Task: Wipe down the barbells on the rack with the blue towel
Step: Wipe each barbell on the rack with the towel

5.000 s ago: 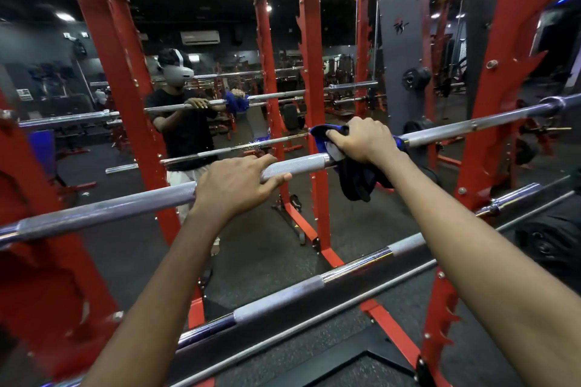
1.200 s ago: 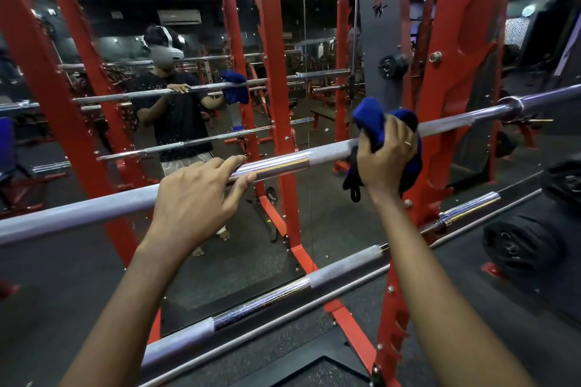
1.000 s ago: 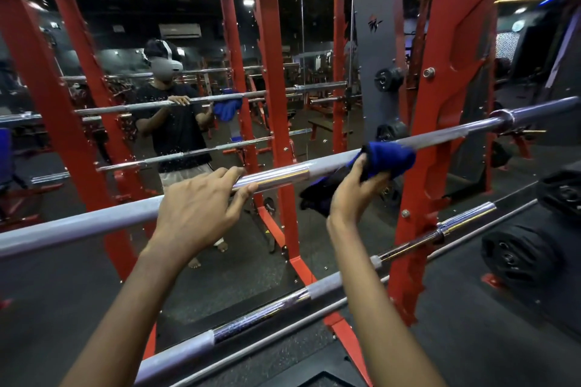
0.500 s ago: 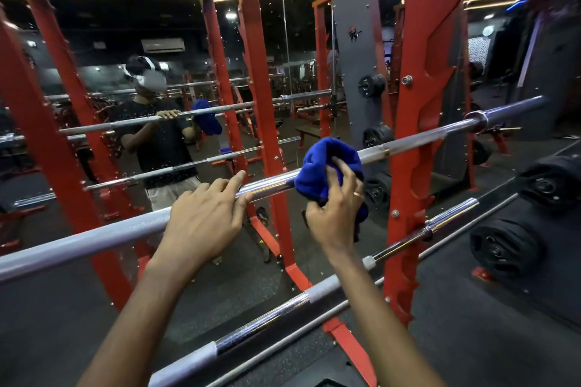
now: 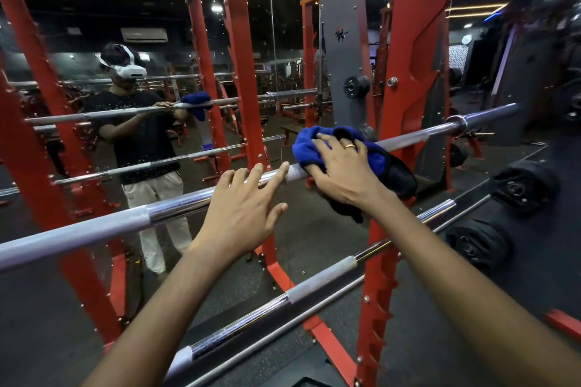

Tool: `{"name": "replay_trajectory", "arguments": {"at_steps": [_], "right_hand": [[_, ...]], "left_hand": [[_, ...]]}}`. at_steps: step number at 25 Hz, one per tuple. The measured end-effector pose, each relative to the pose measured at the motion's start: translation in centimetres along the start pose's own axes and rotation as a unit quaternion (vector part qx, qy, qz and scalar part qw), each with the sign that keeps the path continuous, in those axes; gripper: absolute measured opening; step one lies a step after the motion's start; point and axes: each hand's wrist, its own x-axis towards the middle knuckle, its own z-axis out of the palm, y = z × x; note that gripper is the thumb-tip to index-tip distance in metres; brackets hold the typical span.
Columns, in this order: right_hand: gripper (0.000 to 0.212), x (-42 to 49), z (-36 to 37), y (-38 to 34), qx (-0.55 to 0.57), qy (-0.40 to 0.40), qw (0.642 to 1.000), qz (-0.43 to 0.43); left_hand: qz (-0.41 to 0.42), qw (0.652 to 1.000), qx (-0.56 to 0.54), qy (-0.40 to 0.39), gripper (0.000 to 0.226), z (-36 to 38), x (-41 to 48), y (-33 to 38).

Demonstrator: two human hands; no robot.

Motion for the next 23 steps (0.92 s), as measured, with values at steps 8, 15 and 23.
{"name": "replay_trajectory", "arguments": {"at_steps": [8, 15, 23], "right_hand": [[0.039, 3.7, -0.4, 7.2, 0.03, 0.049, 0.994, 0.088], [0.047, 4.6, -1.2, 7.3, 0.068, -0.024, 0.997, 0.042], [0.049, 10.2, -2.5, 6.7, 0.087, -0.382, 0.908, 0.146]], "left_hand": [[-0.039, 0.998, -0.034, -0.042, 0.065, -1.7, 1.1, 0.8], [0.034, 0.986, -0.15, -0.058, 0.056, -0.7, 5.3, -0.8], [0.022, 0.996, -0.084, -0.002, 0.058, -0.8, 4.1, 0.1]]}}
